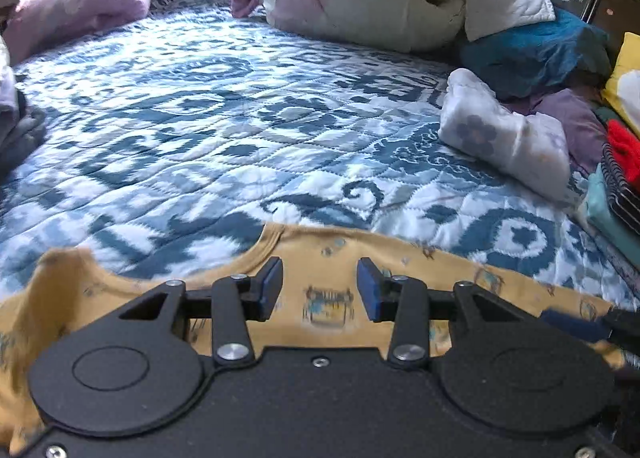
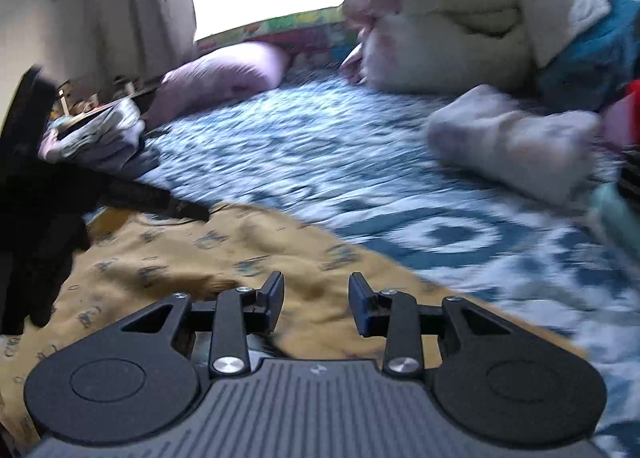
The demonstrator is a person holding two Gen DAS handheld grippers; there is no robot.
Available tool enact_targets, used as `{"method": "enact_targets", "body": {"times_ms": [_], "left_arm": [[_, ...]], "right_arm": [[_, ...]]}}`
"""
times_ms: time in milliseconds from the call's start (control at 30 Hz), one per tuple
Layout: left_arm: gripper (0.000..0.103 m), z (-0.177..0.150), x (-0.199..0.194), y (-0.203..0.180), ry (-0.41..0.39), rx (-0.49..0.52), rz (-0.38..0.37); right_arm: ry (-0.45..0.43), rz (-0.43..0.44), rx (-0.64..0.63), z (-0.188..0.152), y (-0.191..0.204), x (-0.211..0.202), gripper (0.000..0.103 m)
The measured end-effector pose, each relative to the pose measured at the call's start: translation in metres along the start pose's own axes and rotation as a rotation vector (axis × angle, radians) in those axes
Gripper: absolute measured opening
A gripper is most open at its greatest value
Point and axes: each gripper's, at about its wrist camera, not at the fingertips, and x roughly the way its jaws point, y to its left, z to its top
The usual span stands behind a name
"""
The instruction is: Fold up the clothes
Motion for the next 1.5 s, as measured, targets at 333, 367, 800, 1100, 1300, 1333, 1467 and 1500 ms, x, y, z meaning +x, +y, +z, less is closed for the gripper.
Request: {"method": "enact_targets", "body": {"times_ms": [333, 367, 800, 1100, 1300, 1333, 1467, 1500], "left_arm": [[0.035, 0.008, 0.005, 0.0, -0.045, 0.085, 0.061], [0.035, 0.001, -0.005, 0.003, -0.05, 0.09, 0.074], [0.035, -0.097, -0.108, 0.024, -0.044, -0.054, 0.073], [0.037, -0.144, -0.153, 0.101, -0.032, -0.442, 0.061], [0.038, -0.156, -0.179, 0.112, -0.053, -0.504, 0.095], [0.039, -0.159, -0.185, 0.115, -0.049, -0.514, 0.108], [0.04, -0.177, -0.207, 0.126, -0.024, -0.57, 0.127], [0.043, -0.185, -0.213, 0.129, -0.012, -0.596, 0.105]], "right_arm": [[0.007, -0.015, 0.091, 0.008, 0.002, 0.012, 0.037], [0.004, -0.019, 0.106, 0.008, -0.003, 0.01, 0.037], [0.063, 0.212, 0.103, -0.005, 0.018, -0.007, 0.036], [0.105, 0.165, 0.102, -0.017, 0.034, -0.006, 0.043], [0.188, 0.209, 0.223, -0.03, 0.035, -0.008, 0.037], [0.2, 0.24, 0.27, -0.033, 0.031, -0.01, 0.032], [0.257, 0.332, 0.484, -0.054, 0.016, -0.021, 0.019], [0.263, 0.331, 0.506, -0.058, 0.015, -0.026, 0.017]]}}
